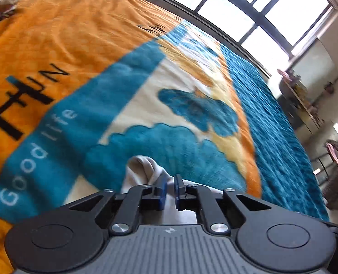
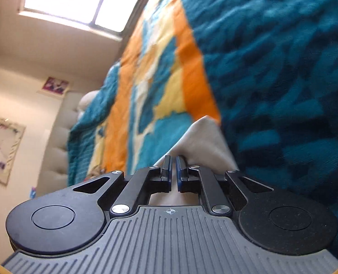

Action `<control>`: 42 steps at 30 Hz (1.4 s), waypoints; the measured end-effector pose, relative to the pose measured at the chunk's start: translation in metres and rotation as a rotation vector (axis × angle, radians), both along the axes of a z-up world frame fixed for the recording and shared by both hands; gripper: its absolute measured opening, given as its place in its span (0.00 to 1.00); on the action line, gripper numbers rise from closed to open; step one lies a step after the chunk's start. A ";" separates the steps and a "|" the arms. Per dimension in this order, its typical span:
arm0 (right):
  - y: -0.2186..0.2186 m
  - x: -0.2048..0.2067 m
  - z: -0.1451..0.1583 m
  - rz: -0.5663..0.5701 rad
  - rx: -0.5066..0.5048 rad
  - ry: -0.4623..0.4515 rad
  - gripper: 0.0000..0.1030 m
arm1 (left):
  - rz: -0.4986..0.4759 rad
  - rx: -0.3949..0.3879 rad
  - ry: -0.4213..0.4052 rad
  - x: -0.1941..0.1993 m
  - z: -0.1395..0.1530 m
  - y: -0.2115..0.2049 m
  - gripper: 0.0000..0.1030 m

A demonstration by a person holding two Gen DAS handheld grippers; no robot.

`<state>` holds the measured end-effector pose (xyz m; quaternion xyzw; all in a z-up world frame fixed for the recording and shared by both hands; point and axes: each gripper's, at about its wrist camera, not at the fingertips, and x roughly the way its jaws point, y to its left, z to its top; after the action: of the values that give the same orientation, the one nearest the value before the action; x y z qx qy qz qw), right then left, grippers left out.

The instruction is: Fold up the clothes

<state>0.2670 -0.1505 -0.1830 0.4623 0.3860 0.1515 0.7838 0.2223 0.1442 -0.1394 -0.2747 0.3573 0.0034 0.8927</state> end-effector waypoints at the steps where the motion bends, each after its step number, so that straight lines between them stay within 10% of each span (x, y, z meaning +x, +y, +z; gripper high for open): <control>1: -0.010 -0.005 0.001 -0.109 -0.038 -0.021 0.03 | 0.042 -0.007 -0.008 -0.010 0.003 0.007 0.07; 4: -0.041 -0.028 0.016 -0.353 -0.146 -0.048 0.11 | 0.134 0.071 -0.042 -0.046 0.029 0.018 0.20; 8: -0.066 -0.067 0.052 -0.359 -0.137 -0.082 0.11 | 0.023 0.080 -0.051 -0.090 0.058 0.022 0.22; 15: -0.030 -0.135 0.101 -0.013 -0.337 -0.119 0.14 | -0.316 0.326 -0.045 -0.153 0.073 -0.039 0.23; 21: 0.035 -0.174 0.076 0.289 -0.609 -0.071 0.14 | -0.344 0.515 0.097 -0.176 0.040 -0.071 0.23; 26: 0.042 -0.226 0.082 0.327 -0.824 -0.076 0.11 | -0.366 0.551 0.138 -0.214 0.039 -0.061 0.22; 35: 0.007 -0.264 0.122 0.245 -0.643 -0.127 0.18 | -0.344 0.421 0.017 -0.235 0.074 -0.067 0.31; 42: 0.036 -0.230 0.092 0.321 -0.636 -0.066 0.18 | -0.388 0.512 0.095 -0.202 0.041 -0.094 0.29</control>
<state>0.0366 -0.1140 -0.0910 0.1234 0.4562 0.1597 0.8667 0.0202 0.0502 -0.0982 0.0325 0.4318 -0.0644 0.8991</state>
